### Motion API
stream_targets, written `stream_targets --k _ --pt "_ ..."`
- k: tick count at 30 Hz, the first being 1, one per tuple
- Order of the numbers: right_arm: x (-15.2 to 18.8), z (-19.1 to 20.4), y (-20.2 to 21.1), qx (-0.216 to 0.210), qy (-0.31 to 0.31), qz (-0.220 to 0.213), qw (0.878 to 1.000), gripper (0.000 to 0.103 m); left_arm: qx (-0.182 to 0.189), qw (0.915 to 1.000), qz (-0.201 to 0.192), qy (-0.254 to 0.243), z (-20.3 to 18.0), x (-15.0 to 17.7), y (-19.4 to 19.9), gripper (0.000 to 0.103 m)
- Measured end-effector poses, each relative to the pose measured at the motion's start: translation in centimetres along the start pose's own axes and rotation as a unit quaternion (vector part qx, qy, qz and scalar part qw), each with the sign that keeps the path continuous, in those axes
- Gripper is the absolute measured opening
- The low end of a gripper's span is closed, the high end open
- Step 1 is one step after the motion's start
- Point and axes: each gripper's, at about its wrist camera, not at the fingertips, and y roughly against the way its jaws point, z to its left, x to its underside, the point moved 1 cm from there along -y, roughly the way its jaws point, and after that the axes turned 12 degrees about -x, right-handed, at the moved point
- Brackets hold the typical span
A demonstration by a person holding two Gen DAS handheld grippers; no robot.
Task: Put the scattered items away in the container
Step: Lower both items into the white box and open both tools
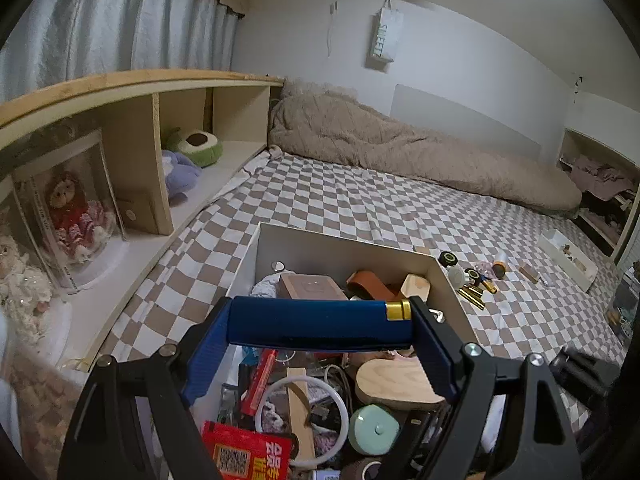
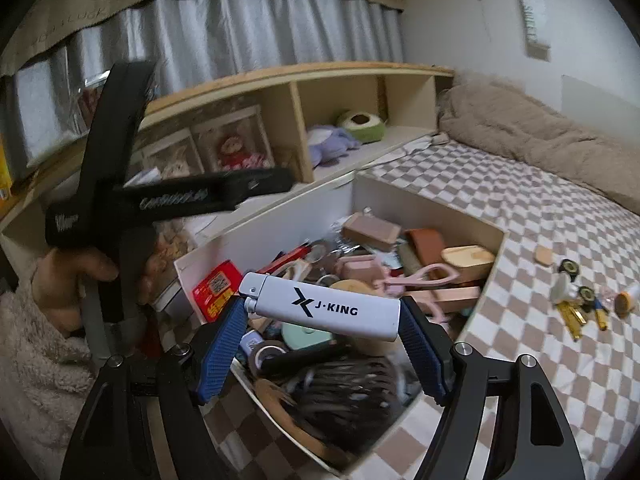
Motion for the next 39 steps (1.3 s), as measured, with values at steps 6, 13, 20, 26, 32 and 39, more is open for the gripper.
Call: stream_targets --k 6,13,20,26,32,39 --pt "0.5 0.1 -2.4 -0.017 -0.009 0.021 1.000 0.076 -0.001 0.9994 0.034 0.000 0.8 -0.9 -3.1 0.084" --pt "0.8 -0.9 -3.6 -0.025 -0.029 0.035 0.999 0.076 -0.005 0.9971 0.076 0.000 0.8 -1.8 -6.9 0.084" --pt "1.2 -1.2 -3.0 -0.021 -0.022 0.023 0.999 0.098 -0.015 0.9911 0.124 -0.045 -1.1 -1.9 -9.7 0.084" --pt "1.1 -1.9 -2.5 -0.030 -0.041 0.014 0.999 0.098 -0.019 0.9840 0.169 -0.053 -1.3 -1.2 -11.2 0.085" --pt "1.2 -2.1 -2.3 -0.032 -0.047 0.011 0.998 0.099 -0.021 0.9861 0.162 -0.028 -0.5 -1.2 -10.7 0.102" --pt "1.3 -1.9 -1.8 -0.028 -0.049 0.010 0.998 0.100 -0.017 0.9883 0.151 -0.014 -0.4 -1.5 -9.7 0.102"
